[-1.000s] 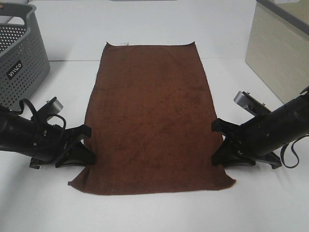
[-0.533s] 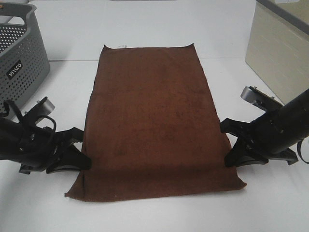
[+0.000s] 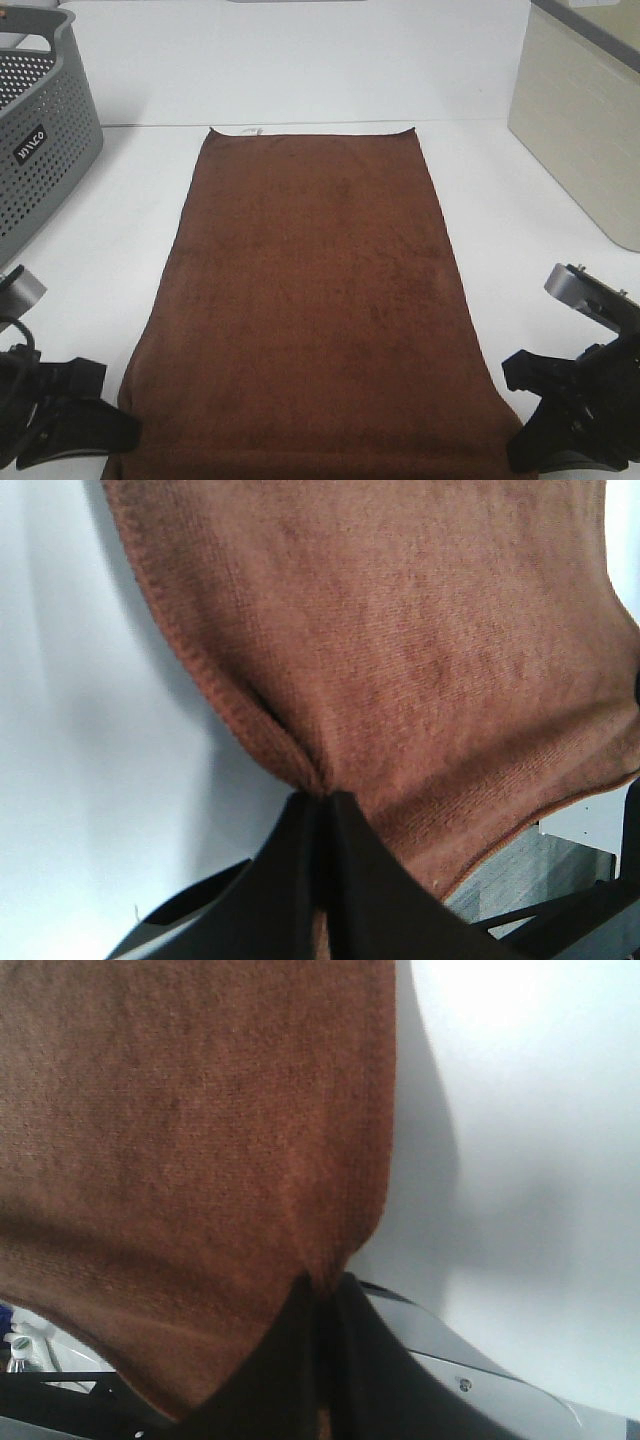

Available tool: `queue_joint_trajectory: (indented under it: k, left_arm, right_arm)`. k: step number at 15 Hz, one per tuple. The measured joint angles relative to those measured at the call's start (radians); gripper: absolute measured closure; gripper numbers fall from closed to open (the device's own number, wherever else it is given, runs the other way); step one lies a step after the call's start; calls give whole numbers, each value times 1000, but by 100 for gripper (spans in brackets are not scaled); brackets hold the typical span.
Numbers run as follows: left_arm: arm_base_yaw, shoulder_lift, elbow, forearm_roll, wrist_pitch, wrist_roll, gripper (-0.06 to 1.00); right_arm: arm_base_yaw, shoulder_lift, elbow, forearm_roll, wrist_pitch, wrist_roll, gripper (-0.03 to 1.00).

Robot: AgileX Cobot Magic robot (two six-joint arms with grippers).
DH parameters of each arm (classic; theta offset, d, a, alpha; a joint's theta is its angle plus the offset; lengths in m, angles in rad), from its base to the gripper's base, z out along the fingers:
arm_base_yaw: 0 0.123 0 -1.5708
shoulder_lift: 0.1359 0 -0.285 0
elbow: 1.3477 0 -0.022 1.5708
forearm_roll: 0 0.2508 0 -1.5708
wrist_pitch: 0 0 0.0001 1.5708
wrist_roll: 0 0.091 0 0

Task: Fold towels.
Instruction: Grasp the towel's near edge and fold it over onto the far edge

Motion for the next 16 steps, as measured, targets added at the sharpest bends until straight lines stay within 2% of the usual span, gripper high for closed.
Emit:
queue_joint_trajectory:
  k: [4, 6, 7, 8, 10, 12, 14, 16]
  left_arm:
    - [-1, -20, 11, 12, 1, -96, 94]
    - [-2, -20, -69, 70, 1, -197, 94]
    - [-2, -15, -138, 131, -1, -266, 94]
    - [-2, -15, -138, 131, -1, -266, 94]
    - [-2, 53, -348, 317, 0, -472, 94]
    - [-2, 136, -544, 473, 4, -622, 94]
    - [-2, 230, -737, 587, 4, -746, 94]
    - [-2, 323, -920, 657, 19, -828, 94]
  right_arm:
    - [0, -32, -42, 6, 3, 1, 97]
    - [0, -29, -124, 5, 21, 10, 97]
    - [0, -23, -171, 3, 31, 18, 97]
    - [0, -23, -171, 3, 31, 18, 97]
    - [0, 53, -365, -35, 92, 78, 97]
    - [0, 144, -542, -89, 133, 146, 97]
    - [0, 233, -715, -152, 167, 220, 97]
    - [0, 337, -902, -227, 212, 296, 97]
